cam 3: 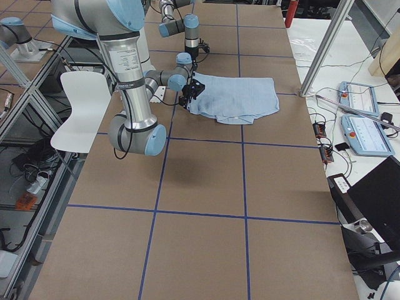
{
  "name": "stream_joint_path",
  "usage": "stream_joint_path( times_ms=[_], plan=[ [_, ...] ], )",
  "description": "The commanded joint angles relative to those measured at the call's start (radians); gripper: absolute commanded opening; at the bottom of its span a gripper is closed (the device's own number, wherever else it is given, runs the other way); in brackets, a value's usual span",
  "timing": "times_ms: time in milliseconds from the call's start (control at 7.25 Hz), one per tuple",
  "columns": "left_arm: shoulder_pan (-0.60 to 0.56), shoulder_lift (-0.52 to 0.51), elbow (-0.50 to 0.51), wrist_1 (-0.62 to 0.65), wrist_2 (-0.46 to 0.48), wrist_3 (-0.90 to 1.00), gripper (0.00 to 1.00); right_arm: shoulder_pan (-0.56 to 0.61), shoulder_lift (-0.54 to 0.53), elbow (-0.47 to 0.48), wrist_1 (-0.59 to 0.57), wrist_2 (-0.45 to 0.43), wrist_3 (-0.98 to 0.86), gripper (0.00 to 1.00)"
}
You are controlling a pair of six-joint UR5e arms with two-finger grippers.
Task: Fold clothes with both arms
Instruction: 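Grasp both corners of the shirt edge nearest the robot with both grippers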
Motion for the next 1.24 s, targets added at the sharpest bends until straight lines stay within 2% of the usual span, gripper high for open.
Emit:
stream_joint_path(
  times_ms=[0,276,414,690,1104],
  plan=[
    [-0.002,0.001,0.000,0.000,0.002,0.000,0.00,0.000,0.000,-0.002,0.001,-0.001,0.000,0.53],
    [-0.002,0.001,0.000,0.000,0.003,0.000,0.00,0.000,0.000,-0.001,0.001,-0.001,-0.003,0.14],
    [-0.002,0.001,0.000,-0.002,0.003,0.000,0.00,0.000,0.000,-0.001,0.001,-0.001,-0.006,0.00],
    [-0.003,0.001,0.000,-0.002,0.002,0.000,0.00,0.012,0.003,0.018,-0.001,0.001,0.001,0.00],
    [-0.005,0.010,-0.052,0.006,-0.005,0.000,0.00,0.035,-0.015,0.120,0.001,0.048,-0.005,0.00]
  ],
)
